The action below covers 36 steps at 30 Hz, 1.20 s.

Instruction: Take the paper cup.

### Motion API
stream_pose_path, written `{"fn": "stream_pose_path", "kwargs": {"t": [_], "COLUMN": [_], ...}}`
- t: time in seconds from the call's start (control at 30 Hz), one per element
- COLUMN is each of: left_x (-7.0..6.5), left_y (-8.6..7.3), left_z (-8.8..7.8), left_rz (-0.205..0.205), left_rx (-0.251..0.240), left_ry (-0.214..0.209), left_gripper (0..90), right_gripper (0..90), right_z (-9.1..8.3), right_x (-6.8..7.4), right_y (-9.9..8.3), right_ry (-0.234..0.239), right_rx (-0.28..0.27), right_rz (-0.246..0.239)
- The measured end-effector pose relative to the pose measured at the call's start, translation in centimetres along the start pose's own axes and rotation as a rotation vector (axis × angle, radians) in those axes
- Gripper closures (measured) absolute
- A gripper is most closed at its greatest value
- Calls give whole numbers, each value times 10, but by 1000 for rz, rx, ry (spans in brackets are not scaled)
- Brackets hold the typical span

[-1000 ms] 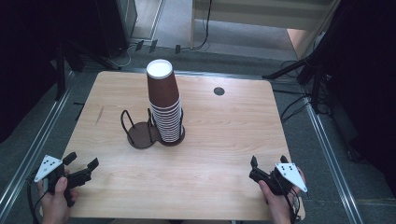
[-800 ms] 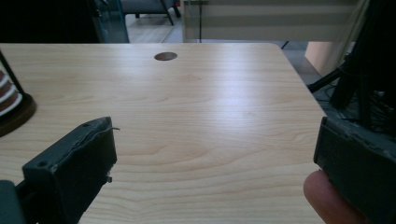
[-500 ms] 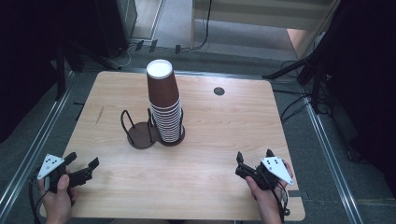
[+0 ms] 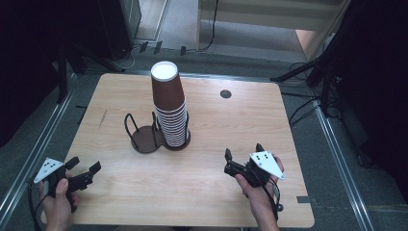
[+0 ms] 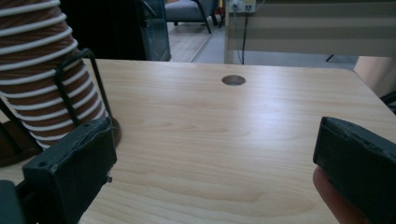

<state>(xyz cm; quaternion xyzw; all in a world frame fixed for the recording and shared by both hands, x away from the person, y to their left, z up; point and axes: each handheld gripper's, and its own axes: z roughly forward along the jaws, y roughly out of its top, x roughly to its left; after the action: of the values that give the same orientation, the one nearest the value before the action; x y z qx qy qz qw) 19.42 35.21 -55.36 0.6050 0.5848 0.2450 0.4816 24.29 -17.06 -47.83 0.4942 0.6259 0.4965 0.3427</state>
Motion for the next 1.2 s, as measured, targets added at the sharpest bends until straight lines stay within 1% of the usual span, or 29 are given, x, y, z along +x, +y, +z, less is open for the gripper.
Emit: {"fn": "stream_pose_path", "kwargs": {"t": [0.03,0.07,0.13,0.17,0.2,0.27,0.37,0.47,0.7,0.77,0.87,0.9,0.97,1.0,1.03,1.13,1.2], "left_x": [0,-1,-3,-5,-6,-6,-6,-5,-7,-7,-6,-6,-5,-5,-5,-5,-5], "left_y": [0,0,0,0,0,0,0,0,0,1,1,1,1,1,1,1,1], "left_z": [0,0,1,1,1,2,2,2,3,4,4,4,4,4,4,4,4], "left_rz": [-1,7,33,50,57,62,54,54,63,62,49,49,38,38,37,37,37], "left_rx": [7,10,19,26,28,36,37,37,39,40,40,40,41,41,40,42,43], "left_ry": [-6,-13,-17,-15,-10,-2,-1,-3,1,5,17,17,14,14,14,13,13], "left_gripper": [83,83,83,83,83,82,83,82,83,83,83,83,83,83,83,83,83], "right_gripper": [0,0,0,0,0,0,0,0,0,0,0,0,0,0,0,0,0], "right_z": [2,4,8,9,11,13,17,20,28,31,35,35,39,39,40,43,45], "right_x": [3,6,12,15,17,23,31,39,54,58,65,65,72,72,77,85,90], "right_y": [2,5,10,13,16,21,28,34,46,48,50,50,53,53,55,57,58], "right_ry": [4,10,18,23,27,36,63,82,109,112,122,122,140,140,154,172,183], "right_rx": [1,-3,-4,-5,-8,-6,-5,-13,-41,-48,-59,-59,-57,-57,-60,-62,-58], "right_rz": [-4,-8,-9,-13,-19,-8,-18,-28,-36,-40,-50,-50,-47,-47,-52,-71,-67]}}
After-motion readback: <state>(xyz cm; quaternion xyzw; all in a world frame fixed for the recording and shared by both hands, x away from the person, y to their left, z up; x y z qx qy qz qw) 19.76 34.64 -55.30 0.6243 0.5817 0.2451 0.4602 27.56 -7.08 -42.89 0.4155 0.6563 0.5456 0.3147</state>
